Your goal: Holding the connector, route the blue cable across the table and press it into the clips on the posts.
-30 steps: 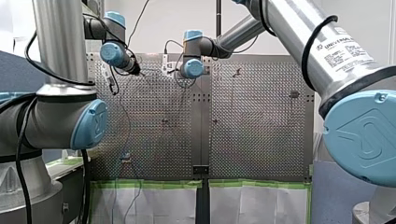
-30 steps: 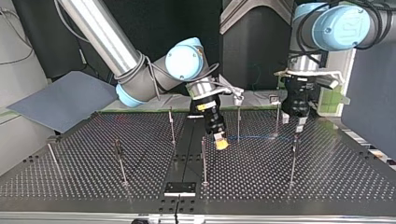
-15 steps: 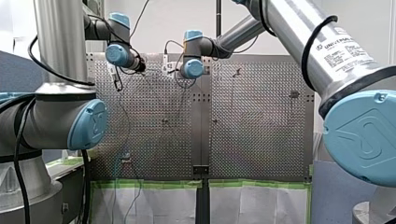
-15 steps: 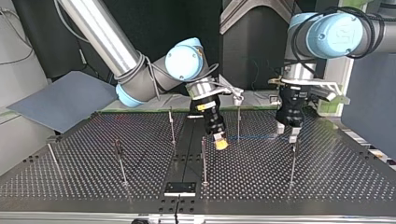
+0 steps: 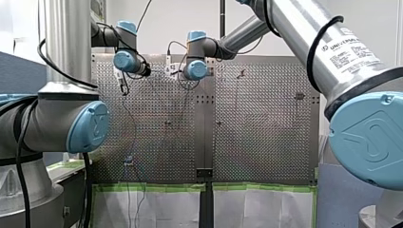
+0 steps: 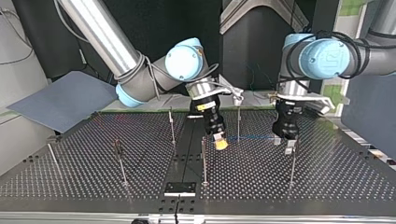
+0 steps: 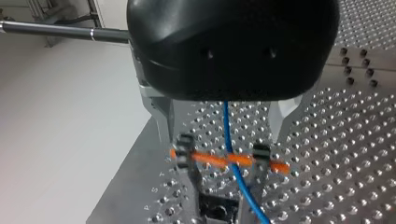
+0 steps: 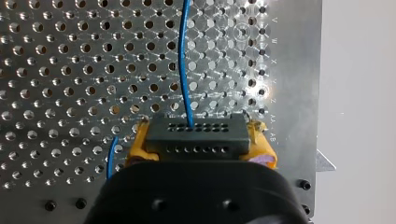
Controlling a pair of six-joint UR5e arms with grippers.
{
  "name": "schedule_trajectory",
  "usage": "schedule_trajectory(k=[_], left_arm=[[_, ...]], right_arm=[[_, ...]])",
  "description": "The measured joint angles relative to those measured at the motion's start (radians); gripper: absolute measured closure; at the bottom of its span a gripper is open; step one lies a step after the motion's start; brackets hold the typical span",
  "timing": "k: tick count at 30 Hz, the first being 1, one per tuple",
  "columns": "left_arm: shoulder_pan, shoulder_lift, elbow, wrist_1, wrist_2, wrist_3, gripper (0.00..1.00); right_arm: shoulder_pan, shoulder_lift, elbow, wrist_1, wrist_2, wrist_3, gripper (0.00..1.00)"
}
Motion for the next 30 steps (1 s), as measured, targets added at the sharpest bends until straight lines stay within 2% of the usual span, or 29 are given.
schedule_trajectory(k=[6, 13, 14, 15, 16, 17, 18, 19, 21, 22, 23, 24, 30], left_arm=[[-0.007, -0.043, 0.014, 0.015, -0.006, 0.006, 0.00], [-0.010, -0.051, 0.015, 0.030, -0.012, 0.005, 0.00], [-0.010, -0.051, 0.015, 0.031, -0.014, 0.004, 0.05], [-0.010, -0.051, 0.015, 0.031, -0.019, 0.003, 0.22], [-0.011, -0.051, 0.015, 0.032, -0.022, 0.002, 0.22], [-0.011, -0.051, 0.015, 0.032, -0.026, 0.002, 0.35], [-0.013, -0.051, 0.015, 0.031, -0.029, 0.001, 0.55], [-0.013, -0.052, 0.015, 0.031, -0.031, 0.000, 0.55], [-0.015, -0.052, 0.015, 0.029, -0.035, -0.001, 0.83], [-0.016, -0.052, 0.015, 0.027, -0.038, -0.002, 0.83], [-0.017, -0.052, 0.015, 0.025, -0.043, -0.003, 0.96], [-0.018, -0.052, 0.015, 0.023, -0.051, -0.004, 1.00], [-0.028, -0.052, 0.007, 0.010, -0.077, -0.005, 1.00]], right_arm=[[0.000, 0.001, 0.000, 0.001, 0.000, 0.000, 1.00], [0.000, 0.001, 0.000, 0.004, 0.000, 0.000, 1.00], [0.000, 0.002, 0.000, 0.004, 0.000, 0.000, 1.00], [0.000, 0.002, 0.000, 0.004, 0.000, 0.000, 1.00], [0.000, 0.002, 0.000, 0.005, 0.000, 0.000, 1.00], [0.000, 0.002, 0.000, 0.005, 0.000, 0.000, 1.00], [0.000, 0.002, 0.000, 0.005, 0.000, 0.000, 1.00], [0.000, 0.002, 0.000, 0.006, 0.000, 0.001, 1.00], [0.000, 0.003, 0.000, 0.007, 0.000, 0.001, 1.00], [0.000, 0.003, 0.000, 0.007, 0.000, 0.001, 1.00], [0.000, 0.003, 0.000, 0.008, 0.000, 0.001, 1.00], [0.000, 0.003, 0.000, 0.009, 0.000, 0.001, 1.00], [0.002, 0.003, 0.001, 0.016, 0.002, 0.002, 1.00]])
